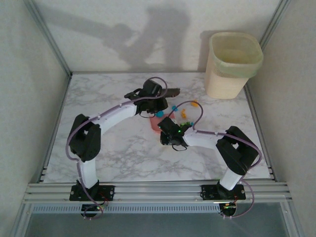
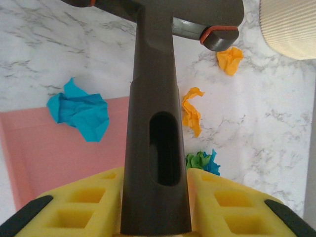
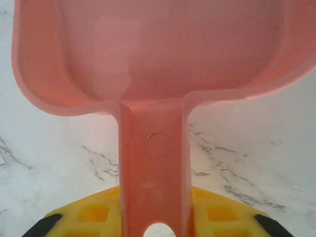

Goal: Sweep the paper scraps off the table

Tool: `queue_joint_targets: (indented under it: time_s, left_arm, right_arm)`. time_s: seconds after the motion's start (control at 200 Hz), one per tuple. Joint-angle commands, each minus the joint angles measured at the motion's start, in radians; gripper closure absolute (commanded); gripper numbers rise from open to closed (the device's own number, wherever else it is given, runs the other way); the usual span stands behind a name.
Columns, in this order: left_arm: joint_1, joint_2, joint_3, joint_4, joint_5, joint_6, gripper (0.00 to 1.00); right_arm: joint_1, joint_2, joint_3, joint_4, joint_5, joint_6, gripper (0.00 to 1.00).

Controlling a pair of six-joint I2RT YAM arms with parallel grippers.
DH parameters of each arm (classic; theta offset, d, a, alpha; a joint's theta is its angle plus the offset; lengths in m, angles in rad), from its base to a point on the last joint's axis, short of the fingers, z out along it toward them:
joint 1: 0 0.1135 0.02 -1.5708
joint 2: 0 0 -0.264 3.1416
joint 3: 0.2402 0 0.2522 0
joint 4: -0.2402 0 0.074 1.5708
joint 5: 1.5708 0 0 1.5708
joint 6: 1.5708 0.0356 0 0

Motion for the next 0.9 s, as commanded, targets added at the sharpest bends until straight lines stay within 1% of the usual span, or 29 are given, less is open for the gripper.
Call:
queue_joint_targets:
  time_s: [0.0, 0.07, 0.215, 0.325, 0.471, 0.626, 0.896]
  left_arm:
    - [-0.030, 0.042, 0.086, -0.069, 0.009, 0.075, 1.00]
    - [-0.036, 0.067, 0.115, -0.113, -0.028, 0.080, 1.00]
    - [-0.038, 0.081, 0.119, -0.157, -0.078, 0.091, 1.00]
    - [-0.045, 0.103, 0.146, -0.196, -0.068, 0.116, 1.00]
    - [-0.080, 0.115, 0.183, -0.262, -0.109, 0.150, 1.00]
    - [-0.090, 0.090, 0.122, -0.272, -0.115, 0.146, 1.00]
    - [-0.091, -0.035, -0.042, -0.240, -0.094, 0.121, 1.00]
  right_arm:
    - [0.009, -0.032, -0.035, -0.052, -0.007, 0.092, 1.00]
    - [0.012, -0.047, -0.041, -0.054, -0.003, 0.102, 1.00]
    - [0.014, -0.089, -0.062, -0.051, 0.014, 0.117, 1.00]
    - [0.014, -0.106, -0.062, -0.064, 0.031, 0.115, 1.00]
    - [0.014, -0.128, -0.076, -0.061, 0.041, 0.130, 1.00]
    - [0.014, -0.129, -0.085, -0.052, 0.042, 0.140, 1.00]
    - [0.014, -0.100, -0.072, -0.054, 0.061, 0.127, 1.00]
